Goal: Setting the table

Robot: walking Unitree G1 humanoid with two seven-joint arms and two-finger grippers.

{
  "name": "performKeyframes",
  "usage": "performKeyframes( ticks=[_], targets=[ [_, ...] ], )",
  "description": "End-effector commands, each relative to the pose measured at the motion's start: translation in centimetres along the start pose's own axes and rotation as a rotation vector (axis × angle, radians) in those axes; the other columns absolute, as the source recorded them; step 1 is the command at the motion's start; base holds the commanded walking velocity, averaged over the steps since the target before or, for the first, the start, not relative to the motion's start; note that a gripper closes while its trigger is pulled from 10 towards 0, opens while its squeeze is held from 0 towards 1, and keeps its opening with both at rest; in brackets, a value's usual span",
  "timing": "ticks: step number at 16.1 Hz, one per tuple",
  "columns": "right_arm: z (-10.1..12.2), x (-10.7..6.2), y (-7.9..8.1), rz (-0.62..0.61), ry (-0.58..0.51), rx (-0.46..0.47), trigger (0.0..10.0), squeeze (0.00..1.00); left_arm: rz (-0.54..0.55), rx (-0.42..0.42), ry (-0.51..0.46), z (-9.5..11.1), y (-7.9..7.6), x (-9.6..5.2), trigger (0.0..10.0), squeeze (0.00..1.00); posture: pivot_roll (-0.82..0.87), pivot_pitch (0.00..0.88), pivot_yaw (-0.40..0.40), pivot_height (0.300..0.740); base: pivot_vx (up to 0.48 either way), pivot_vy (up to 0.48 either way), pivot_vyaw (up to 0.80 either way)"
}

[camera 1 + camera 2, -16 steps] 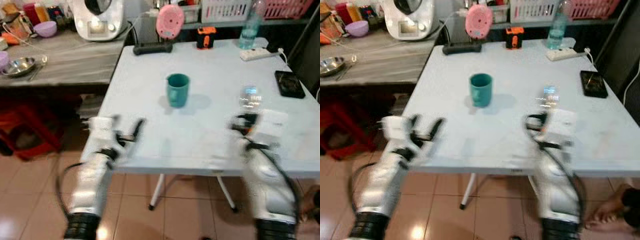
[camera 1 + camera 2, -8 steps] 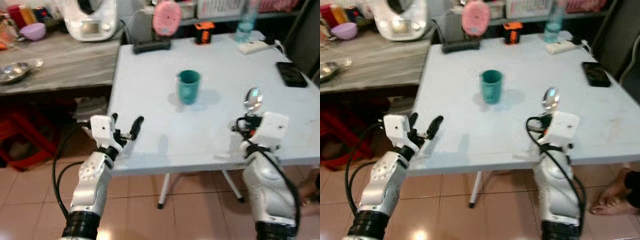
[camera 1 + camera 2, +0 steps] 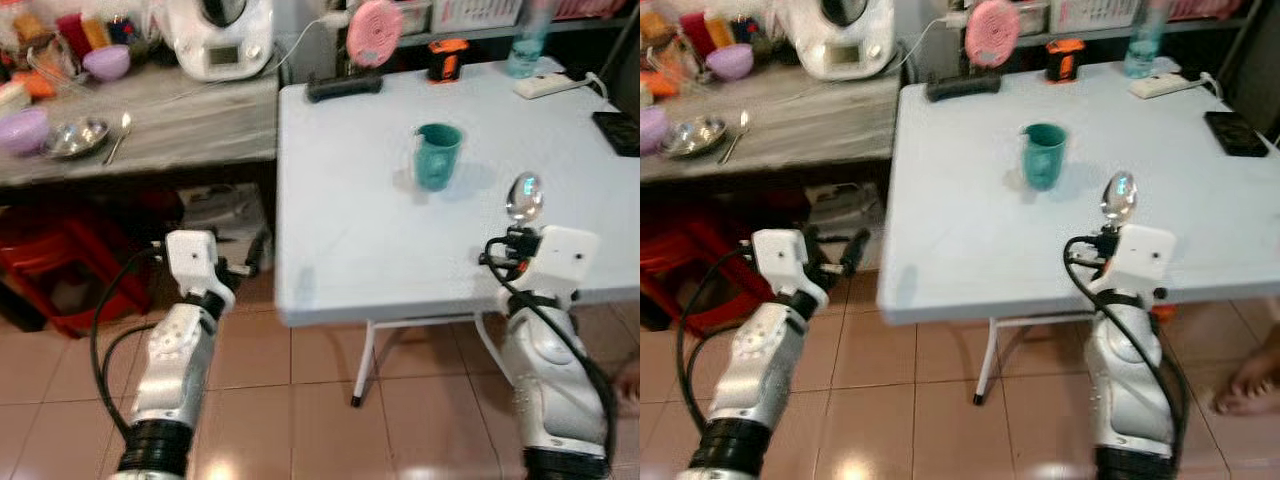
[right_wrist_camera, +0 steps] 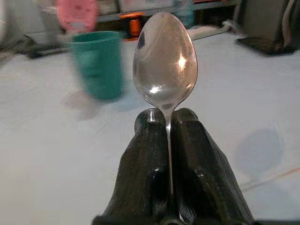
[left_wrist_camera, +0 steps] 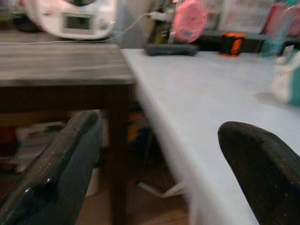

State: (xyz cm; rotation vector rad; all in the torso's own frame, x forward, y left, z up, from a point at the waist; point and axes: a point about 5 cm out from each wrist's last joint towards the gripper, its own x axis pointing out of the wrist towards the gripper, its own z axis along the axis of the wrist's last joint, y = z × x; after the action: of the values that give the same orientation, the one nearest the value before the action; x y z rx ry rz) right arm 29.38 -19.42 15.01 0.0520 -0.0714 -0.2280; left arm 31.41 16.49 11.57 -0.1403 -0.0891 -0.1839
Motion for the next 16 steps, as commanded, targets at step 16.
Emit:
performKeyframes(
  ticks=[16],
  targets=[
    [0.78, -0.03, -0.01, 0.012, -0.04, 0.002, 10.0, 0.0, 0.064, 0.045, -0.014, -0.05, 0.85, 0.1, 10.0, 0.0, -0.14, 0.055, 0.102, 0.74, 0.0, 0.42, 0.37]
  ],
)
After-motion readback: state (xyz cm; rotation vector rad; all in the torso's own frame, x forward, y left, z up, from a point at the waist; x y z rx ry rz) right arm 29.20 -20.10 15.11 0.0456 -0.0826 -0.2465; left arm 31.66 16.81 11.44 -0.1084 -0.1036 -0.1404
